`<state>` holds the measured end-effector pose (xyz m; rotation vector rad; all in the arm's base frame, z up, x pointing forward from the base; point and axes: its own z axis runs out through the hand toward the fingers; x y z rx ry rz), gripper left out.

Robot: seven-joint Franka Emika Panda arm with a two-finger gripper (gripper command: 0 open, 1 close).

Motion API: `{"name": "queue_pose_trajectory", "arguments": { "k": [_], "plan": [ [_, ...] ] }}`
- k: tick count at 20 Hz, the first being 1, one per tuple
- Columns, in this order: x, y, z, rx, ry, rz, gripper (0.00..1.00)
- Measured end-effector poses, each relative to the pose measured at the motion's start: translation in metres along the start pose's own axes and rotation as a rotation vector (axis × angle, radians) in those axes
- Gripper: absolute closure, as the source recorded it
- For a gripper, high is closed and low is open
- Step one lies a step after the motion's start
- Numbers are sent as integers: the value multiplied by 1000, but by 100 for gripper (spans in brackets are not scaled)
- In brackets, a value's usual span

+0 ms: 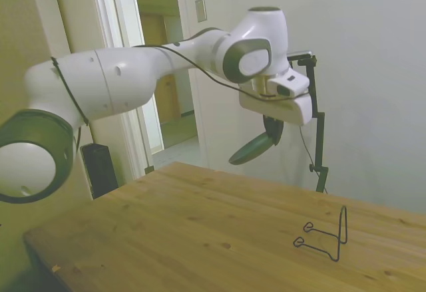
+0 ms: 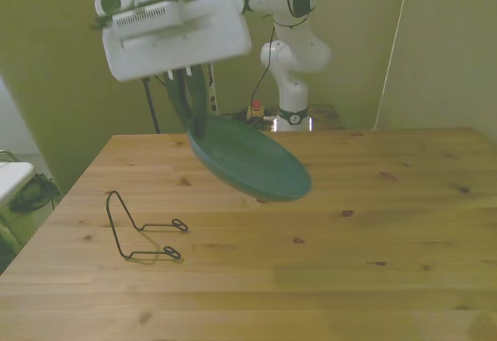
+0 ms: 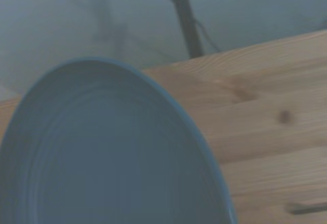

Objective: Unload the plate

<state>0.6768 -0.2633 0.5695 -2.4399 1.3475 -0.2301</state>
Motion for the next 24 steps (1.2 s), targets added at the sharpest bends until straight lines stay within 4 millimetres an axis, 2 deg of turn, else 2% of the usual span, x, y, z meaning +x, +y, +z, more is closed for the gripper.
{"name": "queue_pose_trajectory", "arguments": {
  "k": [3, 10, 12, 15, 16, 24],
  "plan": [
    [9, 6, 57, 5, -146, 11, 100],
    [32, 32, 146, -30, -253, -49, 100],
    [39, 44, 166, -43, -272, -50, 100],
    [45, 53, 182, -59, -277, -46, 100],
    [46, 54, 184, -64, -275, -47, 0],
    [49, 59, 187, -91, -265, -67, 0]
  ]
}}
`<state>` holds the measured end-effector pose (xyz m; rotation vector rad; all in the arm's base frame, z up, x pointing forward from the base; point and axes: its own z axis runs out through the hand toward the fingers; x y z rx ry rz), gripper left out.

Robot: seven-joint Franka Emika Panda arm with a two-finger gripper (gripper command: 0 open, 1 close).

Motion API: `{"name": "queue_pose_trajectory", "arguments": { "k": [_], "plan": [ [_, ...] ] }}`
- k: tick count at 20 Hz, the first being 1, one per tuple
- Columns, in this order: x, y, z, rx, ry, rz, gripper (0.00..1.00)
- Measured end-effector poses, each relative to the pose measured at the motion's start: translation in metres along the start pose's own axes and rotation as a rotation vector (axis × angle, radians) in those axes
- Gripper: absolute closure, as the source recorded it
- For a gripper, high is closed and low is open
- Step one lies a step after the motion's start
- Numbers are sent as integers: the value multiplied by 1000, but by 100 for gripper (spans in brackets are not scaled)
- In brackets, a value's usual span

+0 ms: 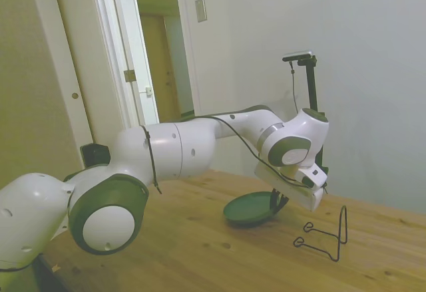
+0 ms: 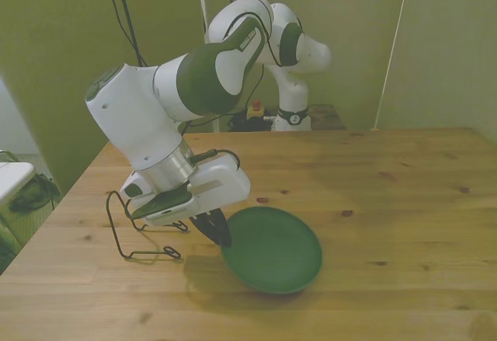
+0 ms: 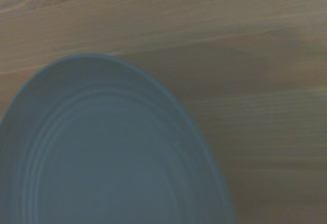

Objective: Unload the plate

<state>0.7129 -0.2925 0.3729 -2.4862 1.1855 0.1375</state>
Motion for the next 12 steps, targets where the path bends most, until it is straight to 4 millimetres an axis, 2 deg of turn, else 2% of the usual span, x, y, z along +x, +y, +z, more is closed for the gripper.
{"name": "queue_pose_trajectory", "arguments": {
  "k": [5, 7, 10, 12],
  "plan": [
    [2, 3, 1, -21, 9, 0, 0],
    [0, -2, -6, -16, 21, -9, 0],
    [-15, -15, -35, -7, 32, -31, 0],
    [-32, -26, -71, 9, 53, -55, 0]
  ]
}}
